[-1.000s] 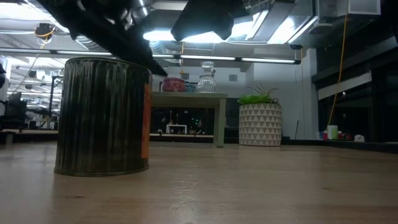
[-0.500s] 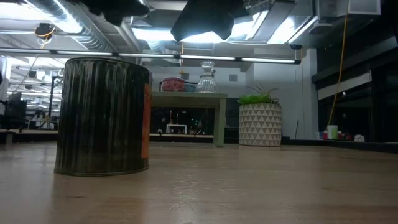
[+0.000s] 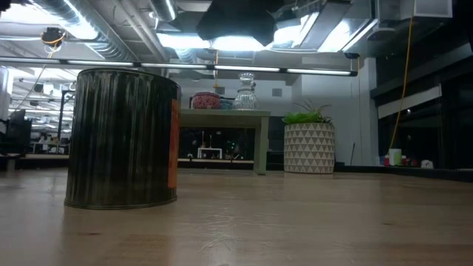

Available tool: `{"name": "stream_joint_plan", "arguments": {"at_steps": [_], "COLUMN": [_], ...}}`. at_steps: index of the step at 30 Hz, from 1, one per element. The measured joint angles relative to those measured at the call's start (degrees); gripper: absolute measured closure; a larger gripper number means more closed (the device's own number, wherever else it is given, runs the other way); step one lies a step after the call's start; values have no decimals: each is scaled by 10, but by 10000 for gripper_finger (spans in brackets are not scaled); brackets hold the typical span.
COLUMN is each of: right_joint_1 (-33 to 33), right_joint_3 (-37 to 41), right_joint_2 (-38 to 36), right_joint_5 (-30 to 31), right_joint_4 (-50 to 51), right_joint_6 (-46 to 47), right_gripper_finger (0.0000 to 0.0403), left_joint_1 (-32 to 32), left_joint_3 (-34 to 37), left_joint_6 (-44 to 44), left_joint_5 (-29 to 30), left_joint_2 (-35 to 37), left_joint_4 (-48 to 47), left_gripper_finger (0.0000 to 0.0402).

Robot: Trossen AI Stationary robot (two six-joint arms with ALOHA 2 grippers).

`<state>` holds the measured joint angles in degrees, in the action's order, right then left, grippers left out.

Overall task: Pick & Place candle stick holders
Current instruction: Put the silver candle can on the shelf

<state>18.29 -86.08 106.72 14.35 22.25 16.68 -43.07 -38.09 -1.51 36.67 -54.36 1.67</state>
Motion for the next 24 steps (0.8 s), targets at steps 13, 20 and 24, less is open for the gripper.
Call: {"name": "stream_joint_plan", "arguments": {"at_steps": [13,20,24], "right_joint_1": [99,104,100], "right_joint_3": [36,290,463], "right_joint_2": [-34,-189,-299], "right_joint_5": [-31,-103,-114], "right_joint_4": [115,-146,-307], "right_joint_6": [-65,-56,-52], "right_gripper_finger": [359,359,359], "left_joint_1": [-109,-120,-120], "left_joint_3": [-20,-21,-21], "left_joint_6": [112,130,151], "left_joint_5": [-39,-47,-47], "left_joint_2": [-27,-27,-27], "left_joint_4": [-33,-34,-38], "left_gripper_finger": [397,396,396]}}
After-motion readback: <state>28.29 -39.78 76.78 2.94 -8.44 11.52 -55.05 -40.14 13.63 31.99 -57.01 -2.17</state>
